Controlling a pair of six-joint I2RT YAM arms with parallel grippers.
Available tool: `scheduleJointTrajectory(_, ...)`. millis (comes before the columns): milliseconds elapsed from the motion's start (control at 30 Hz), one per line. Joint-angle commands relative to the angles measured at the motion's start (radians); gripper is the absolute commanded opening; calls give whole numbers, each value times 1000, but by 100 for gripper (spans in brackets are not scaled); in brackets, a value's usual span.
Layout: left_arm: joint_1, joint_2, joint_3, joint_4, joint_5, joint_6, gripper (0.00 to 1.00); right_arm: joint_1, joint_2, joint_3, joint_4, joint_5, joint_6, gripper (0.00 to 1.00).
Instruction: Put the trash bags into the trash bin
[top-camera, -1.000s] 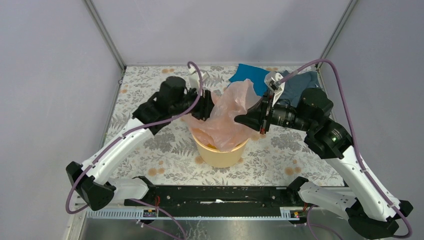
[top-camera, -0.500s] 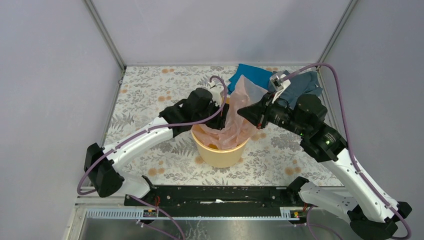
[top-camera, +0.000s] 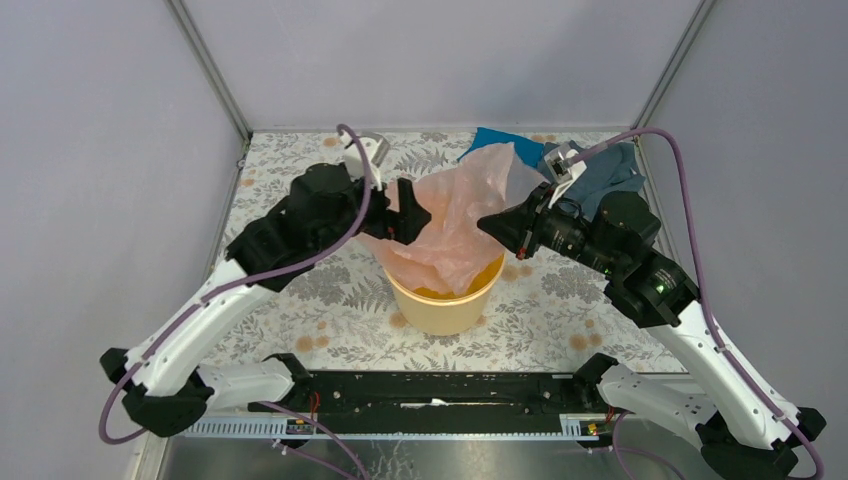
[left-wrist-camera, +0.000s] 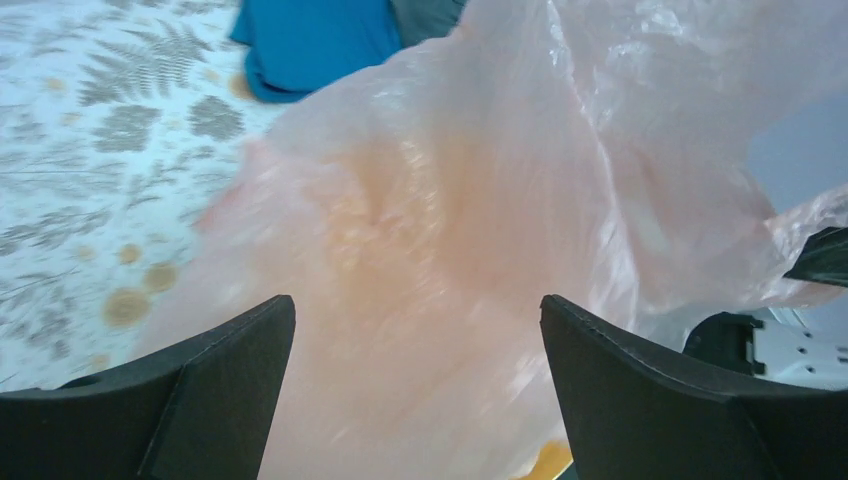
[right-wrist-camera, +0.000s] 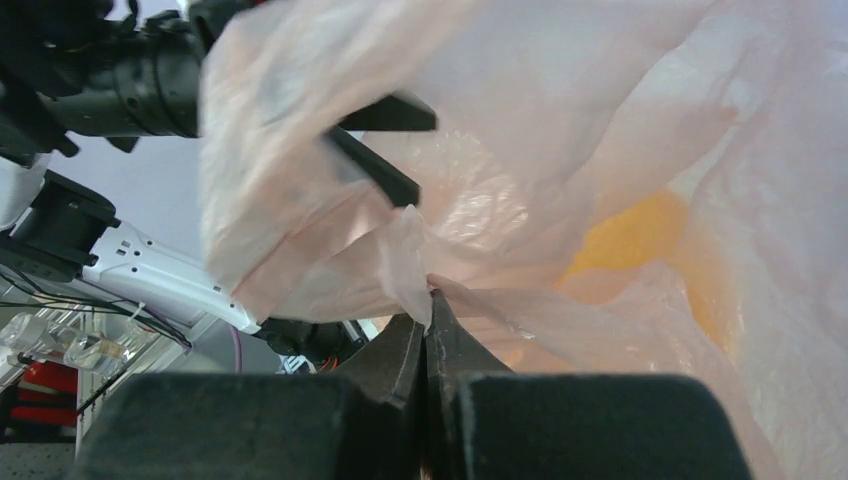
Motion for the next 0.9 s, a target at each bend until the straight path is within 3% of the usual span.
scheduleJointTrajectory(0,12,-80,27,-94,-151,42,98,5,5,1,36,-12,-18,0)
scheduleJointTrajectory(267,14,-120,8,-158,-204,44,96,5,12,20,26,-25,-26,0)
scheduleJointTrajectory(367,14,-95,-30,-138,-114,43,76,6,4,30,27,-29,-23,0)
scheduleJointTrajectory(567,7,3,-107,46,106,-14,49,5,7,51,63,-72,7,0)
scheduleJointTrajectory(767,-101,177,-123,145,54,-61,38,6,19,-6,123,-67,51,0)
scheduleJointTrajectory(867,-116,190,-173,153,-15,-80,34,5,43,-49,148,-72,80,0)
